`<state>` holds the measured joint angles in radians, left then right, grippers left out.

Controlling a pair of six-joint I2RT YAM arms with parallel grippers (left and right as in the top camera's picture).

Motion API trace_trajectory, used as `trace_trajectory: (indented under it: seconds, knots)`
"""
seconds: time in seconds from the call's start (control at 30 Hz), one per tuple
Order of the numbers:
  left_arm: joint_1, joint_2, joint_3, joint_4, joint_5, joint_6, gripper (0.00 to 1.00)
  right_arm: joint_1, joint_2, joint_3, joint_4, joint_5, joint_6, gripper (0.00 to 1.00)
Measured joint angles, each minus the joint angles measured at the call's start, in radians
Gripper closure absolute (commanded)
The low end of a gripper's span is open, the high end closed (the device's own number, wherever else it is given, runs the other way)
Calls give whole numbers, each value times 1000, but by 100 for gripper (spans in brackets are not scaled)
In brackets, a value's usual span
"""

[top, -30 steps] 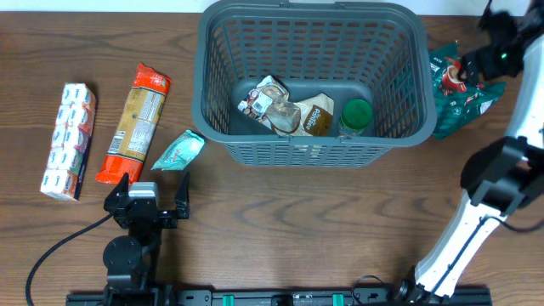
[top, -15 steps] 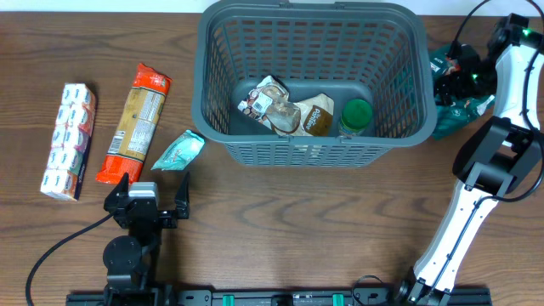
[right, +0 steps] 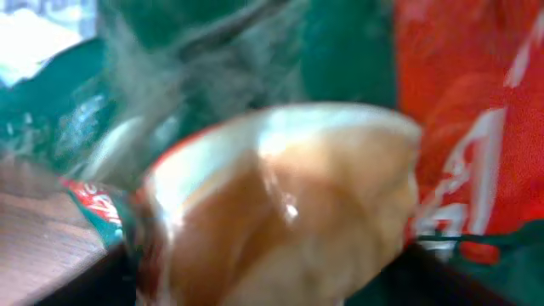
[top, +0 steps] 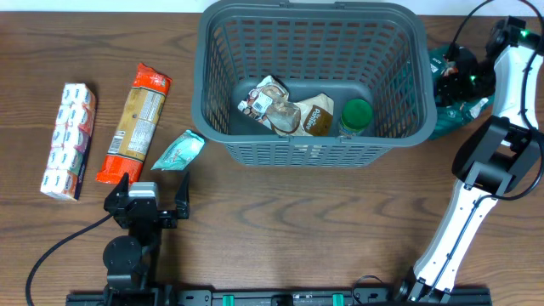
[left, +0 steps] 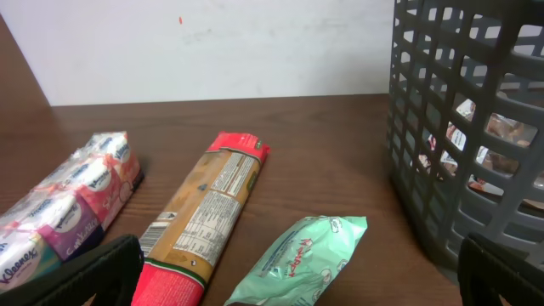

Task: Pack container
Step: 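Grasp the green snack bag with the right gripper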

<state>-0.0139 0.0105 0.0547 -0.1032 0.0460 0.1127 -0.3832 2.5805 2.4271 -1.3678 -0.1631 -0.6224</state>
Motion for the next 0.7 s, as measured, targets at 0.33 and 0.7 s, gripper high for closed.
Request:
trace_trajectory:
  seconds: [0.33,0.7]
  knots:
    - [0,0,0,0,0,0,1,0,-17,-23,0,-47,11,98]
    - [0,0,0,0,0,0,1,8,-66,-48,-8,-11,188,98]
